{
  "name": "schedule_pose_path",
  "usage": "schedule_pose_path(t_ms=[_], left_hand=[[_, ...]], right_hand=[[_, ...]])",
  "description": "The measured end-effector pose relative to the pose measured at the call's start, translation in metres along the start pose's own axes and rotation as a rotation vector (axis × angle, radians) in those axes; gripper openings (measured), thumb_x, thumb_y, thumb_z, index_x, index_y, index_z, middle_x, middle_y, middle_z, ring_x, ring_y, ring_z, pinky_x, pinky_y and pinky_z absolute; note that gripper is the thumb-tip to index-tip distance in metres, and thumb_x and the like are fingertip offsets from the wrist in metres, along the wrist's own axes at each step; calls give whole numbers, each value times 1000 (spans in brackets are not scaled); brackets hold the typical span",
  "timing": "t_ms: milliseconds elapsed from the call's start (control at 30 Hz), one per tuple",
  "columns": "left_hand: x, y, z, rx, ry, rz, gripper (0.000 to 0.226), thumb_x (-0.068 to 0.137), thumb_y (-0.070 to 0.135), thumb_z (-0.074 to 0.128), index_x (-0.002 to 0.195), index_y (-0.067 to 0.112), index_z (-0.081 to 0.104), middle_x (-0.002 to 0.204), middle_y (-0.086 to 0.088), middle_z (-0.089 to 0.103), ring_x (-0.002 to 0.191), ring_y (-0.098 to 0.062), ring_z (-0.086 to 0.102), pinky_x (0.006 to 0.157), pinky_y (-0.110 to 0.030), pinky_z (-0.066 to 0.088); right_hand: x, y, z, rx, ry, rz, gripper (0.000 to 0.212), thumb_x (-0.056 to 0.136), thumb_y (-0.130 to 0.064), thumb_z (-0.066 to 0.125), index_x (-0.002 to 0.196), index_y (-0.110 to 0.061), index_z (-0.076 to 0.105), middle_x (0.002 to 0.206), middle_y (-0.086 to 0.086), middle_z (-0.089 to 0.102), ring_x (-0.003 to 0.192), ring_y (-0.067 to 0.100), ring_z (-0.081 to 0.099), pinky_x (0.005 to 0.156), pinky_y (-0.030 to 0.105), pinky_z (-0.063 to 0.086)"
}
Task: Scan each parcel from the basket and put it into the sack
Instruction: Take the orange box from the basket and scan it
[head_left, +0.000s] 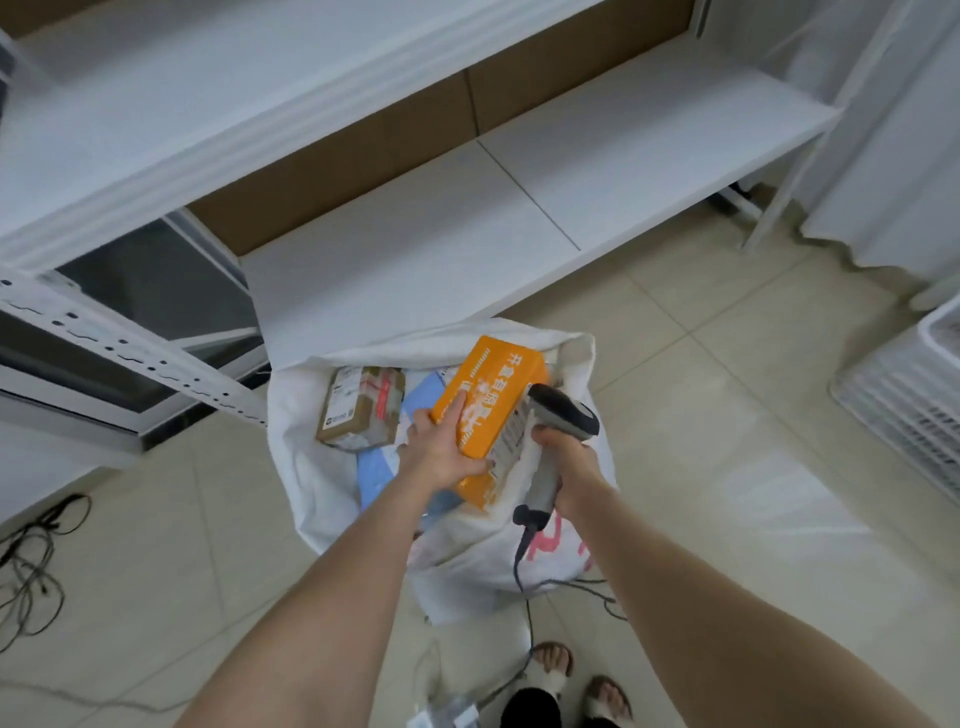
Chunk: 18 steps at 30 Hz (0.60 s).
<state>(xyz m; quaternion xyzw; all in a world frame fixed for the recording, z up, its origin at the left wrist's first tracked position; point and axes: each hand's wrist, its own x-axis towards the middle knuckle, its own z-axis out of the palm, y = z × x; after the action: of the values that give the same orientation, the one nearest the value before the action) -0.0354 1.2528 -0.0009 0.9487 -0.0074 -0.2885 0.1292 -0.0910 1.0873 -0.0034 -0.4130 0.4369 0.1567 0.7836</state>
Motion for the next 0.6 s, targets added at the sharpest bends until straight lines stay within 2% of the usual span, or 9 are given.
schedule_pose_path(t_ms=[100, 200, 267, 300, 333, 400, 433, 500, 600], left_hand=[[4, 3, 3, 177, -15, 43, 110, 73, 50, 72, 147, 45, -9, 135, -14, 18, 126, -37, 29, 105, -49, 34], [-1, -2, 16, 250, -135, 142, 98, 80, 42, 66, 148, 46, -4, 131, -13, 24, 118, -36, 39, 98, -47, 42], [0, -1, 15, 93, -169, 176, 78, 85, 32, 62, 146, 44, 16, 133, -11, 31, 111, -31, 48, 93, -43, 46], [5, 3, 12, -29, -126, 175, 66, 88, 26, 59, 144, 39, 26, 136, -10, 35, 109, -29, 52, 92, -41, 47], [11, 9, 9, -117, -53, 168, 60, 90, 21, 56, 143, 34, 31, 141, -8, 37, 112, -27, 54, 93, -40, 47], [21, 23, 5, -170, 27, 157, 63, 92, 20, 53, 148, 29, 25, 149, -1, 36, 125, -25, 49, 99, -40, 44], [23, 31, 7, -151, 6, 174, 65, 92, 21, 54, 149, 30, 24, 149, 0, 38, 128, -24, 47, 101, -39, 43], [22, 40, 18, -59, -96, 194, 61, 90, 21, 56, 146, 29, 32, 140, -3, 49, 124, -24, 50, 98, -36, 44], [21, 39, 38, 55, -232, 120, 42, 89, 22, 58, 130, 20, 48, 123, -8, 58, 111, -25, 56, 90, -36, 47]], right_hand=[[-8, -18, -4, 122, -52, -23, 19, 85, -8, 59, 103, -4, 66, 93, 15, 68, 87, 32, 64, 77, 41, 53], [-16, -45, -15, 202, -121, -80, 14, 90, -11, 51, 85, -8, 63, 80, 11, 64, 76, 26, 61, 72, 37, 51], [-17, -53, -24, 205, -130, -93, 14, 90, -14, 50, 83, -9, 61, 79, 10, 63, 74, 25, 61, 72, 38, 51], [-18, -53, -27, 195, -141, -92, 13, 89, -15, 51, 86, -8, 61, 82, 11, 63, 76, 26, 62, 73, 39, 51], [-17, -51, -30, 196, -159, -94, 12, 88, -17, 52, 90, -8, 60, 85, 12, 63, 79, 27, 62, 75, 40, 51], [-13, -45, -33, 193, -163, -85, 11, 87, -18, 53, 89, -10, 61, 87, 11, 64, 82, 28, 62, 82, 43, 51], [-12, -42, -32, 203, -155, -75, 10, 87, -17, 54, 85, -11, 62, 86, 10, 65, 82, 27, 62, 87, 45, 49], [-11, -40, -28, 220, -142, -52, 12, 87, -16, 55, 79, -13, 63, 82, 9, 65, 80, 27, 62, 93, 46, 47], [-9, -39, -26, 255, -139, -34, 16, 88, -15, 53, 76, -12, 63, 75, 9, 66, 74, 26, 62, 79, 42, 51]])
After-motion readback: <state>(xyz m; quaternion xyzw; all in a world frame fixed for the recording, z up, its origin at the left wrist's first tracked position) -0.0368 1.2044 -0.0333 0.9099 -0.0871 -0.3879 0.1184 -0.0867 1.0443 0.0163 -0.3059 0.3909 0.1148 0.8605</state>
